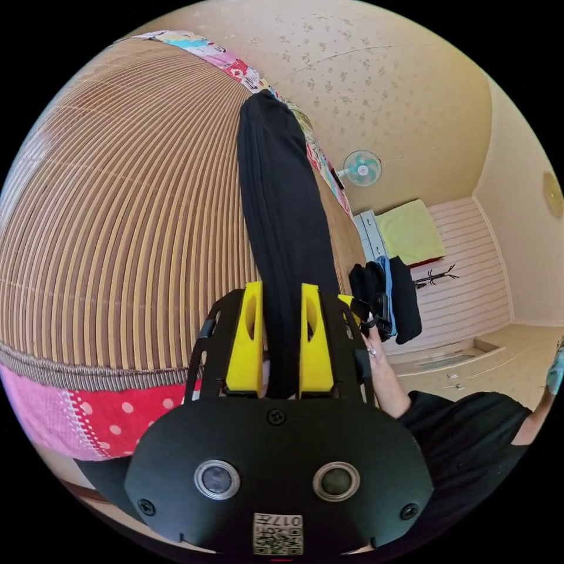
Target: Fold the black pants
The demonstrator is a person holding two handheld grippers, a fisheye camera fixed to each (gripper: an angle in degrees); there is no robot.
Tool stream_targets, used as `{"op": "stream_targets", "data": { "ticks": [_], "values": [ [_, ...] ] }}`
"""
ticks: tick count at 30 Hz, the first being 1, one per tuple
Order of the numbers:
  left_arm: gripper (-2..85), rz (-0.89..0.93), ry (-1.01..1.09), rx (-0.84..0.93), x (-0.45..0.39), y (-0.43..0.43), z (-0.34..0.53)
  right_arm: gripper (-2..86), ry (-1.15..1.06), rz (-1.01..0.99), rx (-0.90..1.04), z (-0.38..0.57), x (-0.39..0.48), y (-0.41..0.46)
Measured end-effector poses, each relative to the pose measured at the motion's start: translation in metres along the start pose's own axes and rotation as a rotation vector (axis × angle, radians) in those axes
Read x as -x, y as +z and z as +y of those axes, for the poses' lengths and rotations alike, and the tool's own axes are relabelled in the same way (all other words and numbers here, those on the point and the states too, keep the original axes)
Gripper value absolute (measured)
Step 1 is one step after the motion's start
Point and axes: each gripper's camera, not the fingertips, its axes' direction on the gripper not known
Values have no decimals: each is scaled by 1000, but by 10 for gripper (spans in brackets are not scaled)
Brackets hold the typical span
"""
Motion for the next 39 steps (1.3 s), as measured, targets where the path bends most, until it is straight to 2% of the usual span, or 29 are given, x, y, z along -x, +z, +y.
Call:
{"op": "stream_targets", "data": {
  "ticks": [4, 8, 12, 20, 25, 26, 28, 32, 35, 37, 39],
  "values": [
    [50, 169, -101, 96, 21, 2, -10, 39, -7, -87, 100, -18, -2, 4],
    [44, 310, 83, 38, -24, -46, 13, 27, -92, -236, 48, -2, 26, -28],
    [44, 395, 249, -43, -89, -96, 41, 19, -309, -290, 10, 34, 107, -76],
    [44, 529, 687, -294, -296, -230, 90, 13, -759, -344, -115, 88, 311, -179],
    [45, 658, 828, -354, -390, -285, 96, 13, -1136, -360, -156, 134, 441, -231],
    [45, 681, 840, -351, -407, -290, 91, 13, -1157, -352, -174, 136, 451, -235],
    [45, 638, 825, -356, -423, -292, 77, 12, -1153, -287, -226, 132, 475, -243],
    [45, 449, 645, -316, -412, -257, 13, 11, -1019, -117, -245, 88, 466, -222],
    [45, 291, 546, -259, -385, -214, -59, 10, -901, 50, -221, 17, 427, -178],
    [46, 265, 482, -195, -363, -189, -104, 9, -756, 177, -179, -58, 388, -136],
    [45, 195, 468, -160, -344, -168, -135, 9, -682, 213, -195, -98, 357, -108]
  ]
}}
